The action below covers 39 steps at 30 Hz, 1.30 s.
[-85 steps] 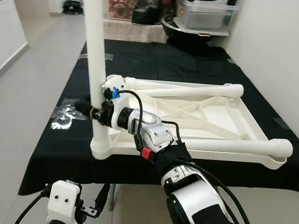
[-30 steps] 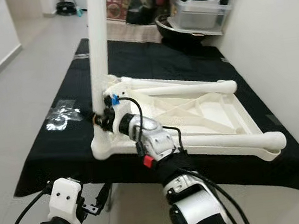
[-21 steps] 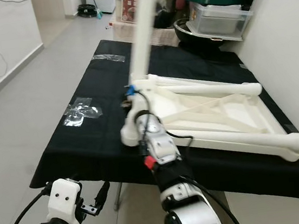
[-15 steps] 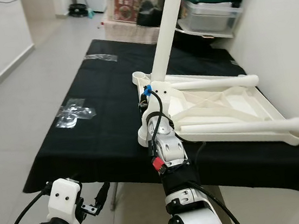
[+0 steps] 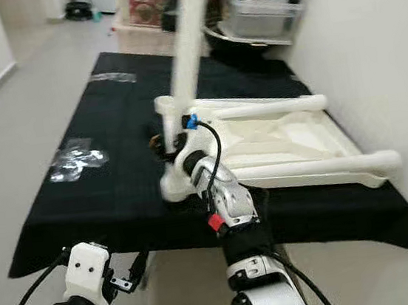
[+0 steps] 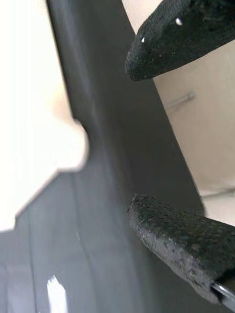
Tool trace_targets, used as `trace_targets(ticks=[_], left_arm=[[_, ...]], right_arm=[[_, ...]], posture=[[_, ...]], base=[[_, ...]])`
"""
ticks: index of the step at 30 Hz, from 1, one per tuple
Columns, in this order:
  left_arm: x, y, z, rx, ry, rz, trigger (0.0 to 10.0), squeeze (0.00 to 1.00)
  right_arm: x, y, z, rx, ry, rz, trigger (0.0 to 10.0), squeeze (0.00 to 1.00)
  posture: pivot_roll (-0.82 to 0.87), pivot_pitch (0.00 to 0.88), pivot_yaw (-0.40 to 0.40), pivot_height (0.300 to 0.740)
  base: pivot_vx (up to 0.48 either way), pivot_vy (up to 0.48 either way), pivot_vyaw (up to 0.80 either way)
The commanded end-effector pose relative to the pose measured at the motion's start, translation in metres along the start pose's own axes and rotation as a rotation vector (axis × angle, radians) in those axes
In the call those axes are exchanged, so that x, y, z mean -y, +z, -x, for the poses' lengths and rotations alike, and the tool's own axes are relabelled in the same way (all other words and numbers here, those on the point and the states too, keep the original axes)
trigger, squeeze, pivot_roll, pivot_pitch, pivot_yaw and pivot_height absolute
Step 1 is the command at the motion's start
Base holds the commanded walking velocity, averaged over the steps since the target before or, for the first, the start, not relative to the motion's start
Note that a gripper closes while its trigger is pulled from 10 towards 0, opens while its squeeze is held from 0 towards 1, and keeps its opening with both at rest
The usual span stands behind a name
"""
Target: Building children table
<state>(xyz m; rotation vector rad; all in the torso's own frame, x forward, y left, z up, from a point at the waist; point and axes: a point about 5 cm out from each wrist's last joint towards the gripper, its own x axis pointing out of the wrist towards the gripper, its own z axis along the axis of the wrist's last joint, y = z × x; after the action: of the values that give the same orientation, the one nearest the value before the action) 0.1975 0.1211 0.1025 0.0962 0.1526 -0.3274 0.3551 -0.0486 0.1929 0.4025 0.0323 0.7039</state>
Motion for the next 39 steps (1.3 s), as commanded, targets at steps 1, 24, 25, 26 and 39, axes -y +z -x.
trace_targets(ticks=[1, 24, 25, 26, 39], left_arm=[[0.003, -0.005, 0.001, -0.02, -0.009, 0.004, 10.0, 0.0], [0.003, -0.005, 0.003, -0.021, -0.009, 0.005, 10.0, 0.0], [0.003, -0.005, 0.003, -0.021, -0.01, 0.005, 10.0, 0.0], [0.003, -0.005, 0.003, -0.021, -0.01, 0.005, 10.0, 0.0], [0.002, -0.006, 0.002, -0.022, -0.011, 0.004, 10.0, 0.0]], right_arm=[[-0.016, -0.002, 0.001, -0.052, 0.234, 0.001, 10.0, 0.0], [0.012, 0.012, -0.016, -0.085, 0.088, 0.173, 0.0, 0.0], [0.017, 0.011, -0.015, -0.078, -0.005, 0.18, 0.0, 0.0], [0.017, 0.011, -0.015, -0.078, -0.005, 0.18, 0.0, 0.0], [0.046, -0.012, 0.016, 0.008, -0.819, 0.032, 2.2, 0.0]], posture=[[0.13, 0.018, -0.172, 0.74], [0.14, 0.022, -0.175, 0.74], [0.14, 0.022, -0.175, 0.74], [0.14, 0.022, -0.175, 0.74], [0.14, 0.016, -0.174, 0.74]], base=[[0.0, 0.0, 0.0], [0.0, 0.0, 0.0], [0.0, 0.0, 0.0], [0.0, 0.0, 0.0], [0.0, 0.0, 0.0]])
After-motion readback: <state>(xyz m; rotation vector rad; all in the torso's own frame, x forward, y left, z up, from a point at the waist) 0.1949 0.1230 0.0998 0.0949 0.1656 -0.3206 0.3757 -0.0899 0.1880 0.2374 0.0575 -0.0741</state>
